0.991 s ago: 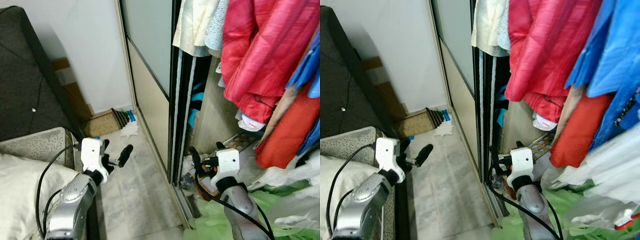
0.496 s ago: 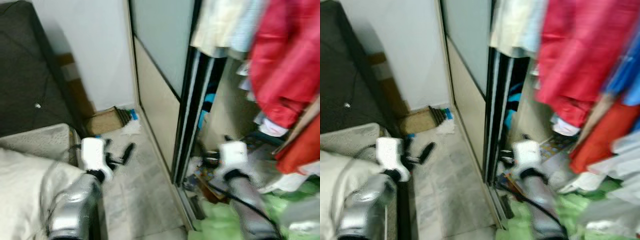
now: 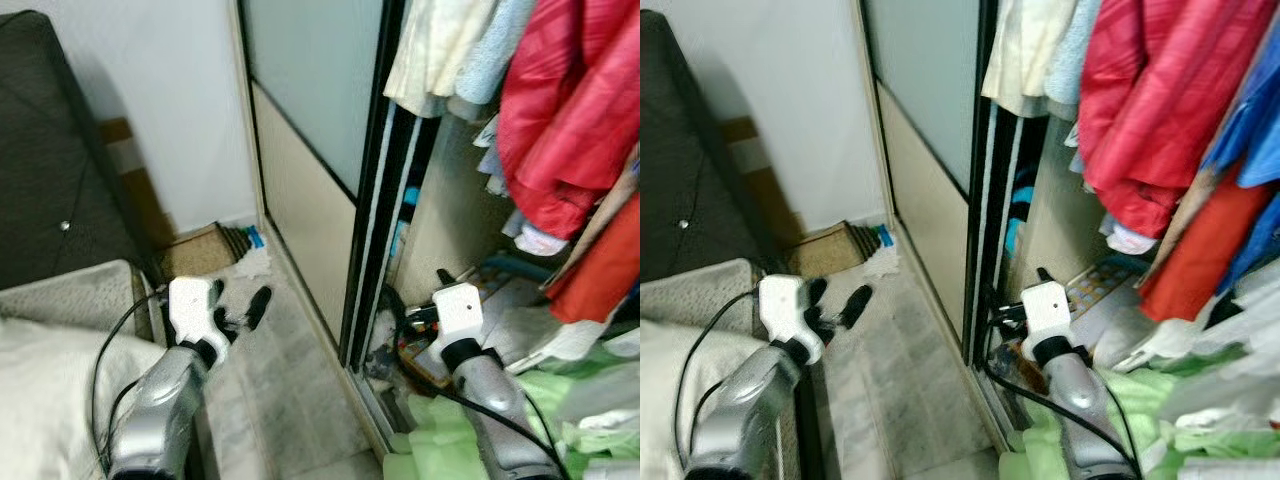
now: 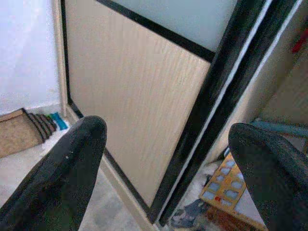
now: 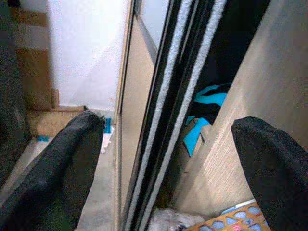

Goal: Clean up the room

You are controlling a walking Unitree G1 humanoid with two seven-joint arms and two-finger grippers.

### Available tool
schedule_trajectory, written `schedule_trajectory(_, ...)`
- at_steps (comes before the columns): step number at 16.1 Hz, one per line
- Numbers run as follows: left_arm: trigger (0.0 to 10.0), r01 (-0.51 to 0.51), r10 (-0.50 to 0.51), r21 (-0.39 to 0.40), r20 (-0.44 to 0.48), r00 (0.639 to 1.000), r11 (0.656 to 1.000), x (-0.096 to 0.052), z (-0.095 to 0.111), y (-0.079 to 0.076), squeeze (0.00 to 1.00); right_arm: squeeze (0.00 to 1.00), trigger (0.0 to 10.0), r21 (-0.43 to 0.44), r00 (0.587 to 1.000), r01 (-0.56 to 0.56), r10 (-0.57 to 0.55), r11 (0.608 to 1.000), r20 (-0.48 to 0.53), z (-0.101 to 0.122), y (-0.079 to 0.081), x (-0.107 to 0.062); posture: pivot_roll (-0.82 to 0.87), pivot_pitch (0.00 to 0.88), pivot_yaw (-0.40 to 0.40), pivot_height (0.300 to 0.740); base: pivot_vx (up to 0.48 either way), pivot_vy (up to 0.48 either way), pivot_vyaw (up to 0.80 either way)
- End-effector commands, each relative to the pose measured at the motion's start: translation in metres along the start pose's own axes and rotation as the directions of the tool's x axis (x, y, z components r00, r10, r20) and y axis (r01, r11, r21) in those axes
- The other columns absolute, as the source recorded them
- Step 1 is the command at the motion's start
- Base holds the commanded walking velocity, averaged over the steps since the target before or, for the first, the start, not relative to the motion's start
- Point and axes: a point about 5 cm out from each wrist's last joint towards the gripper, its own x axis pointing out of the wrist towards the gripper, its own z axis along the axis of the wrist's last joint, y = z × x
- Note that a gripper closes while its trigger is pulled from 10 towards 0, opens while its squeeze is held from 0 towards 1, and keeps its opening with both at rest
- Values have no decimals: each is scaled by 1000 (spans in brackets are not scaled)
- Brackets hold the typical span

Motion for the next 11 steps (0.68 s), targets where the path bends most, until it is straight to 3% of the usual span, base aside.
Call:
schedule_trajectory(1, 10000, -7, 7, 33, 0, 1000, 999, -1, 0, 1, 0, 0, 10000, -9, 1000, -12, 12, 1000, 23, 5, 3, 5, -16, 0, 12, 740, 0, 0, 800)
schedule_trajectory(4, 10000, -87, 88, 50, -16, 996, 995, 0, -3, 1, 0, 0, 10000, -15, 1000, -15, 15, 1000, 26, 6, 2, 7, -11, 0, 8, 740, 0, 0, 800)
schedule_trajectory(5, 10000, 46, -46, -52, -3, 999, 998, 1, -3, -7, 0, 0, 10000, -18, 1000, -14, 14, 1000, 28, 6, 0, 8, -10, 0, 8, 740, 0, 0, 800)
schedule_trajectory(7, 10000, 40, -40, 4, -9, 999, 999, -2, -3, -5, 0, 0, 10000, -20, 999, -11, 11, 1000, 32, 7, 0, 10, -9, 0, 8, 740, 0, 0, 800)
schedule_trajectory(11, 10000, -1, 0, 33, 15, 1000, 999, -1, -1, -2, 0, 0, 10000, -24, 999, -29, 30, 999, 31, 6, 4, 9, -8, 0, 4, 740, 0, 0, 800)
